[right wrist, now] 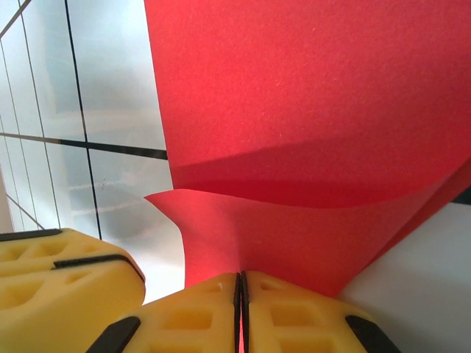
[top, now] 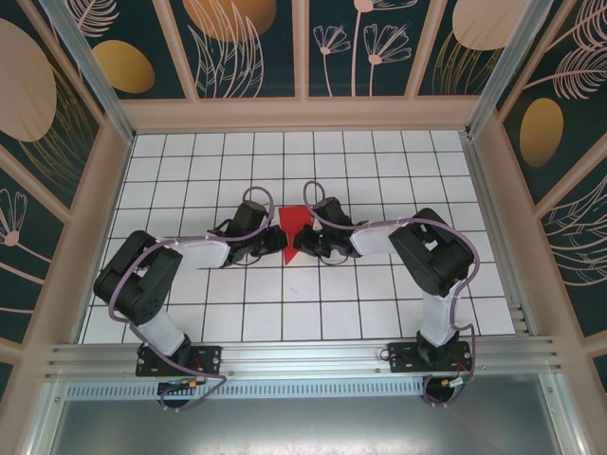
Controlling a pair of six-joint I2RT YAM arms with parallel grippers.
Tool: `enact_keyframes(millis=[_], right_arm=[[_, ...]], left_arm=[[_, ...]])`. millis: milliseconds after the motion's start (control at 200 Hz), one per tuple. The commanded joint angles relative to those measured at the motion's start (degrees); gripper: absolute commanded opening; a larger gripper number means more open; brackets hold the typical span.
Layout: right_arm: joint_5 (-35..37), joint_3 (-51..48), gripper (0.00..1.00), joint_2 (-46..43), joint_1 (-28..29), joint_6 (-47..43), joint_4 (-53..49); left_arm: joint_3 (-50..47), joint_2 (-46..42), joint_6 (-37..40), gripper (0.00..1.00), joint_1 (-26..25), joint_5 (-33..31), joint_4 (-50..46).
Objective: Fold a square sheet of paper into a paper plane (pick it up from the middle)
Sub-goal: Third fold the triangle at the center of the table.
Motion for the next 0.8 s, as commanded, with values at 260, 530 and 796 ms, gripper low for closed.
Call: enact_keyframes(millis=[260,530,796], right_arm=[[3.0,0.8,0.14,0.7,-0.5,3.7,-1.1],[2.7,0.9,0.14,0.9,-0.5,3.7,-1.2],[2.4,0.8,0.14,1.3,-0.5,4.3,-0.8]], left_arm=[[-5.6,-3.6,-3.9,0.15,-0.4,6.0,7.1],[-6.2,-2.4,-6.6,0.11,-1.2,8.4,11.1],[-6.8,0.9,-6.9,0.09,-1.4,7.2,10.4]])
